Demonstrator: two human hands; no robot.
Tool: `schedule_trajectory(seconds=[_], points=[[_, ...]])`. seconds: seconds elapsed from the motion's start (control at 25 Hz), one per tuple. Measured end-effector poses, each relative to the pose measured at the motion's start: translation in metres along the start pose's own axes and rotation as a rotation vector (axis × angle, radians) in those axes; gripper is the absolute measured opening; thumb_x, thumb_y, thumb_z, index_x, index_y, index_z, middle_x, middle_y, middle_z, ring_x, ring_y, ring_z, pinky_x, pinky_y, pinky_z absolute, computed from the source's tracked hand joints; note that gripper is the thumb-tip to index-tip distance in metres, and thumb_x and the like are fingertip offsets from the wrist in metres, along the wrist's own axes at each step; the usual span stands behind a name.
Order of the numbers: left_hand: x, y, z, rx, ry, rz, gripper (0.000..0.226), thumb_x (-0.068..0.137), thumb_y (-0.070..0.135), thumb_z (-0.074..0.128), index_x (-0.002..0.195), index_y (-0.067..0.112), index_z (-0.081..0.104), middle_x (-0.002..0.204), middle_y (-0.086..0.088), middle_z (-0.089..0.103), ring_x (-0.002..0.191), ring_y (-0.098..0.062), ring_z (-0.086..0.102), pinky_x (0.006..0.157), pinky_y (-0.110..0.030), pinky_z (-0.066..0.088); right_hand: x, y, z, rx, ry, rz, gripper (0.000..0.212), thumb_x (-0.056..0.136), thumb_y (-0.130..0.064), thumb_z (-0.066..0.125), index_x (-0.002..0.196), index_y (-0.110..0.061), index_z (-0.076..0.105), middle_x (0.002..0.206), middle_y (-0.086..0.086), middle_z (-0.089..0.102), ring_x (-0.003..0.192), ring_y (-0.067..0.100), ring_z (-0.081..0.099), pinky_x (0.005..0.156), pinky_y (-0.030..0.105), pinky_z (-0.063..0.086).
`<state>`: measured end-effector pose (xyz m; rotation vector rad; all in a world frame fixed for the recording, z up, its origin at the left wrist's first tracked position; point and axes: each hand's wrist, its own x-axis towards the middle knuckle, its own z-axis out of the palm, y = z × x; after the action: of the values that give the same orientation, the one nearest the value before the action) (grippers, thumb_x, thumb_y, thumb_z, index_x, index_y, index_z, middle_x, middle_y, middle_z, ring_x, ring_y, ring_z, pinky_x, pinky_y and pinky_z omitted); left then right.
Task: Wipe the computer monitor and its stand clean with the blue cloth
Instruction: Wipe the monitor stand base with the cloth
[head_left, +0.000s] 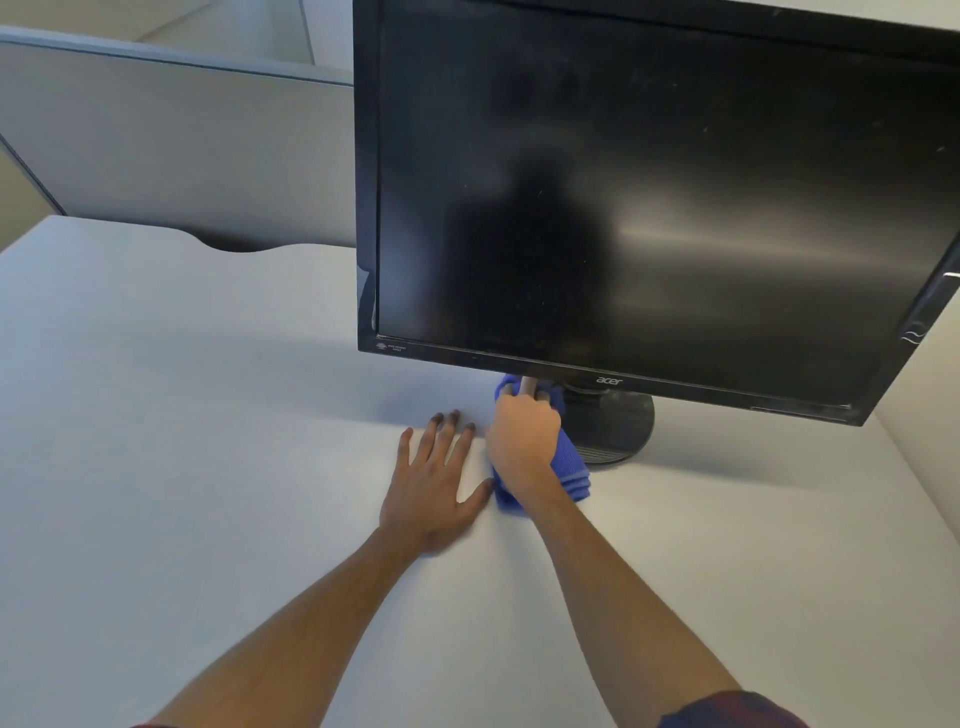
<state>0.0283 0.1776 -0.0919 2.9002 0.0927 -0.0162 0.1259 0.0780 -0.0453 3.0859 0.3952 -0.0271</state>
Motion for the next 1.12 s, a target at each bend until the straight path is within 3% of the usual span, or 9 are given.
schedule_trajectory(seconds=[0.12,0.24,0.32,0.44,0.56,0.76,0.92,1.0,1.12], points=[[-0.001,-0.002,0.0,0.005,0.005,0.006,0.074,0.091,0.067,0.013,0.153,0.027,0.001,0.161,0.004,-0.009,0.147,-0.016,-0.012,0.119,-0.047,-0.004,0.0,0.012,-0.011,0.154,-0.03,-0.031,0.038,0.096,-0.024,0.047,0.134,-0.021,0.048,0.129,0.009,0.048,0.106,0.027,0.055,0.081,0.034,0.048],[-0.001,-0.002,-0.001,0.017,-0.002,0.008,0.075,0.09,0.067,0.01,0.153,0.027,-0.001,0.161,0.003,-0.012,0.147,-0.017,-0.013,0.119,-0.049,-0.004,-0.022,0.044,-0.008,0.199,0.104,0.214,0.038,0.096,-0.026,0.048,0.134,-0.021,0.048,0.127,0.01,0.05,0.101,0.025,0.056,0.076,0.033,0.048],[0.001,-0.003,-0.001,0.027,-0.01,0.01,0.075,0.09,0.067,0.009,0.152,0.027,-0.003,0.16,0.003,-0.013,0.147,-0.018,-0.013,0.119,-0.05,-0.002,-0.03,0.052,-0.001,0.107,0.076,0.286,0.044,0.095,-0.026,0.05,0.139,-0.018,0.044,0.134,0.011,0.045,0.106,0.026,0.054,0.08,0.034,0.048],[-0.001,-0.003,0.001,0.033,0.002,0.005,0.075,0.091,0.066,0.012,0.153,0.027,0.0,0.161,0.002,-0.01,0.147,-0.018,-0.011,0.119,-0.049,-0.002,-0.021,0.039,0.004,-0.052,-0.022,0.219,0.052,0.095,-0.028,0.05,0.143,-0.013,0.037,0.14,0.014,0.037,0.11,0.027,0.051,0.085,0.034,0.046],[-0.001,-0.002,0.001,0.024,0.012,0.003,0.075,0.091,0.066,0.012,0.153,0.026,0.002,0.161,0.003,-0.009,0.147,-0.018,-0.011,0.119,-0.049,-0.002,-0.01,0.019,0.0,-0.084,-0.032,0.118,0.047,0.095,-0.026,0.049,0.138,-0.01,0.043,0.14,0.015,0.037,0.108,0.029,0.053,0.082,0.035,0.047],[-0.001,-0.003,0.001,0.016,0.006,0.008,0.074,0.092,0.066,0.014,0.153,0.027,0.001,0.161,0.004,-0.009,0.147,-0.016,-0.011,0.119,-0.047,-0.003,0.004,0.02,-0.018,0.109,-0.095,-0.163,0.038,0.099,-0.028,0.04,0.136,-0.019,0.047,0.134,0.009,0.049,0.106,0.029,0.056,0.082,0.037,0.047],[-0.001,-0.003,0.0,0.014,0.002,0.015,0.074,0.091,0.066,0.012,0.153,0.027,0.001,0.161,0.003,-0.01,0.147,-0.018,-0.011,0.119,-0.049,-0.002,-0.025,0.066,-0.019,0.179,0.064,0.15,0.035,0.099,-0.028,0.042,0.133,-0.02,0.049,0.122,0.009,0.052,0.097,0.024,0.057,0.076,0.031,0.045],[0.0,-0.003,0.0,0.014,0.016,0.022,0.075,0.09,0.066,0.012,0.153,0.026,0.003,0.161,0.002,-0.007,0.148,-0.019,-0.009,0.119,-0.05,0.0,-0.037,0.084,-0.012,0.119,0.059,0.296,0.037,0.097,-0.023,0.045,0.134,-0.019,0.049,0.125,0.009,0.05,0.099,0.025,0.056,0.076,0.032,0.047],[0.001,-0.004,0.003,0.019,0.014,0.018,0.075,0.09,0.067,0.012,0.153,0.026,0.004,0.161,0.001,-0.005,0.148,-0.02,-0.007,0.118,-0.052,0.001,-0.034,0.078,-0.002,0.007,0.013,0.263,0.048,0.096,-0.025,0.046,0.143,-0.019,0.04,0.138,0.011,0.043,0.106,0.026,0.054,0.08,0.032,0.05]])
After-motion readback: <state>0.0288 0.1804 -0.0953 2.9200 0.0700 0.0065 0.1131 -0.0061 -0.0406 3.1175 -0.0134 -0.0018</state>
